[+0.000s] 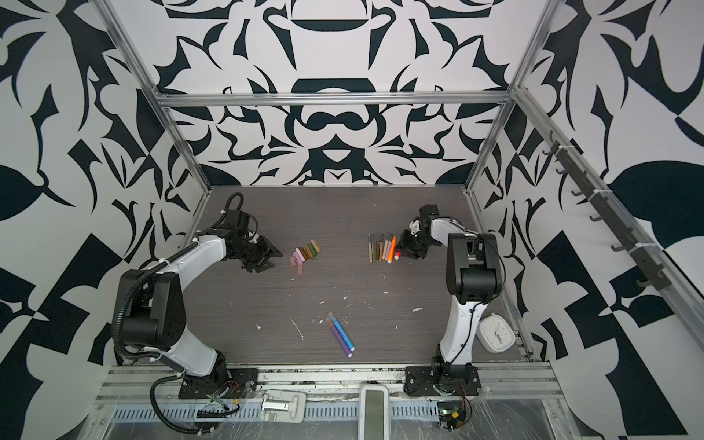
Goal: Open the pen caps
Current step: 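Lower the pink marker beside the orange marker and open the right gripper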
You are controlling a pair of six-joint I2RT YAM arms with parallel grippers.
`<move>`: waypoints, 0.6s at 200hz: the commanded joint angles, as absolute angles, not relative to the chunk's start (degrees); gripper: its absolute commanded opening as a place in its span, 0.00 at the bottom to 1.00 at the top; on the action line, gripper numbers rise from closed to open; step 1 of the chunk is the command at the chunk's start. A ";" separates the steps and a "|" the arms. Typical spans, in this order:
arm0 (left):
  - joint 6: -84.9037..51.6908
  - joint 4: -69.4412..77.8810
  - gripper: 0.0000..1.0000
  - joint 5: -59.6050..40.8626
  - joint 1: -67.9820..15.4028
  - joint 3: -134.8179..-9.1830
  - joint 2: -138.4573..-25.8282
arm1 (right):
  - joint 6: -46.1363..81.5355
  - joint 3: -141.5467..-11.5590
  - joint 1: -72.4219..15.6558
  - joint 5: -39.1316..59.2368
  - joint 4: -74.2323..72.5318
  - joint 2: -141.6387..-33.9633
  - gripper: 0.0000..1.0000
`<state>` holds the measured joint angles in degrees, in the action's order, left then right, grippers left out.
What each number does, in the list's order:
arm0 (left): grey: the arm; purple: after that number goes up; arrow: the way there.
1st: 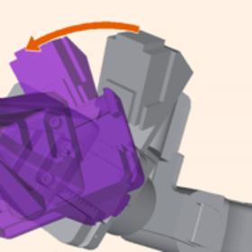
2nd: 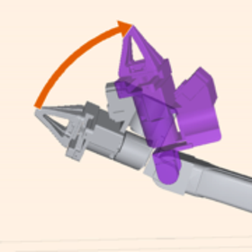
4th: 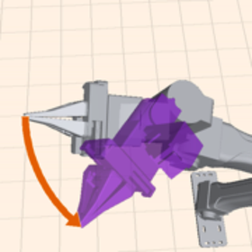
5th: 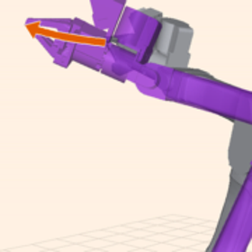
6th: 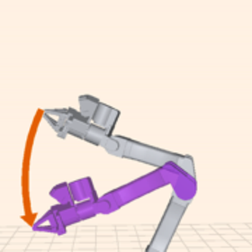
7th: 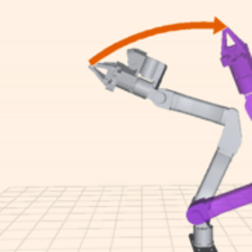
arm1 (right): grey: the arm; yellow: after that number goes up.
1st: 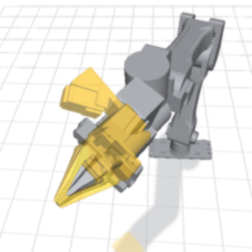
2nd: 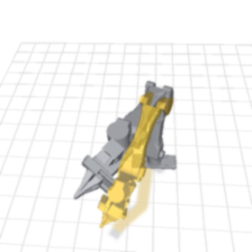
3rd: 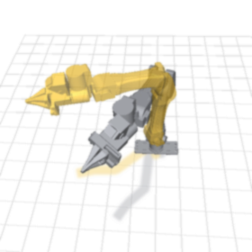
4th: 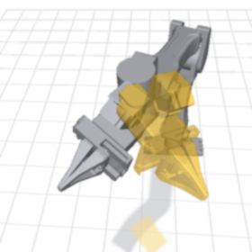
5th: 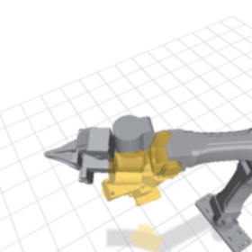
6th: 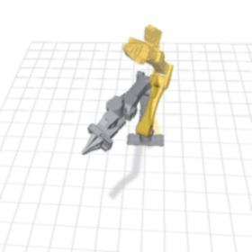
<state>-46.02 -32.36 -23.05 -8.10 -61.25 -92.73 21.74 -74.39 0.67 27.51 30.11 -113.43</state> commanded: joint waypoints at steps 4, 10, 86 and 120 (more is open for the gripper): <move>-45.26 -34.34 0.48 -23.64 -7.82 -61.66 -92.04 | 22.03 -75.85 0.73 28.59 29.02 -113.07 0.39; -45.26 -34.41 0.48 -23.72 -7.83 -61.76 -92.13 | 22.02 -75.89 0.62 28.73 29.03 -113.09 0.39; -47.70 -34.16 0.48 -22.54 -7.82 -61.72 -88.50 | 20.82 -76.77 0.62 33.91 28.86 -113.64 0.43; -47.71 -35.30 0.48 -22.91 -7.87 -61.79 -85.83 | 21.78 -77.34 0.63 34.00 28.44 -114.66 0.44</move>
<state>-47.20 -32.51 -23.11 -7.99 -61.25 -88.29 21.54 -75.59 0.67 32.69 28.91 -114.76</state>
